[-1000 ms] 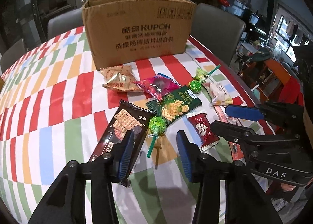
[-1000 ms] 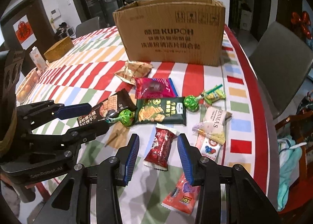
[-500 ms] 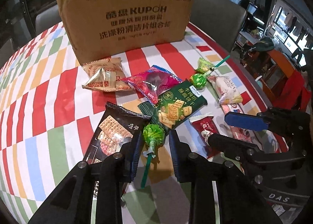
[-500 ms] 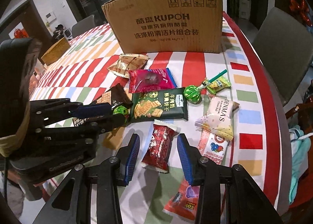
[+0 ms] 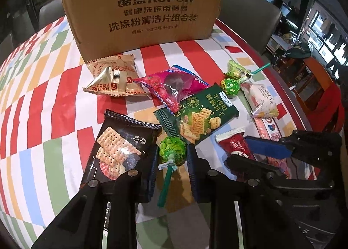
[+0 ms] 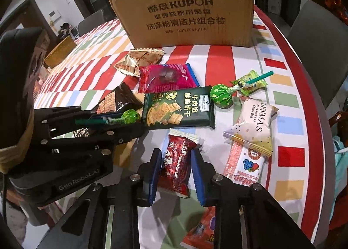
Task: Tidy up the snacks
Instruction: 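Grasp the green lollipop with the left tool while the right tool grasps the red bar, then carry the lollipop and red bar up over the cardboard box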
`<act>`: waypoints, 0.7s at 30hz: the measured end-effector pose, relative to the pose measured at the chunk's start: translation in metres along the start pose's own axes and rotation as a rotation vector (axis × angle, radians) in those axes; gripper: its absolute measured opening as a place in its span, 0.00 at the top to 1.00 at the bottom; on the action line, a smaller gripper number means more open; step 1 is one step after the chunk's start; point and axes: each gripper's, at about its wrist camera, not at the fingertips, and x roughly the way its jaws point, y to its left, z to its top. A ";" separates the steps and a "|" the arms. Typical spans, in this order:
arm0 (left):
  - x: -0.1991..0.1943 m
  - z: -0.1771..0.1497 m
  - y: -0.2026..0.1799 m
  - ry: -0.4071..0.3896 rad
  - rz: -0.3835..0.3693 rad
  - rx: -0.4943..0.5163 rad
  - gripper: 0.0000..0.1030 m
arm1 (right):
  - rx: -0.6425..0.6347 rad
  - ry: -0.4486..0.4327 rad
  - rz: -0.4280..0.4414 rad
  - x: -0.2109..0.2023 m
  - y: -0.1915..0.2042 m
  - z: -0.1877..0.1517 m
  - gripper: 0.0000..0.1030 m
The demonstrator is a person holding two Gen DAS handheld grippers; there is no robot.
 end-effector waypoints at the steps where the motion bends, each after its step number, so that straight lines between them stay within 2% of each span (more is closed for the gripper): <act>1: 0.000 0.000 0.000 -0.001 -0.001 -0.003 0.75 | 0.000 0.002 0.000 0.001 0.000 0.000 0.75; 10: -0.014 -0.006 0.003 -0.035 0.001 -0.039 0.75 | -0.006 -0.014 -0.004 -0.002 0.001 0.002 0.77; 21: -0.051 -0.013 0.002 -0.110 0.019 -0.076 0.75 | -0.042 -0.100 -0.017 -0.035 0.008 0.007 0.77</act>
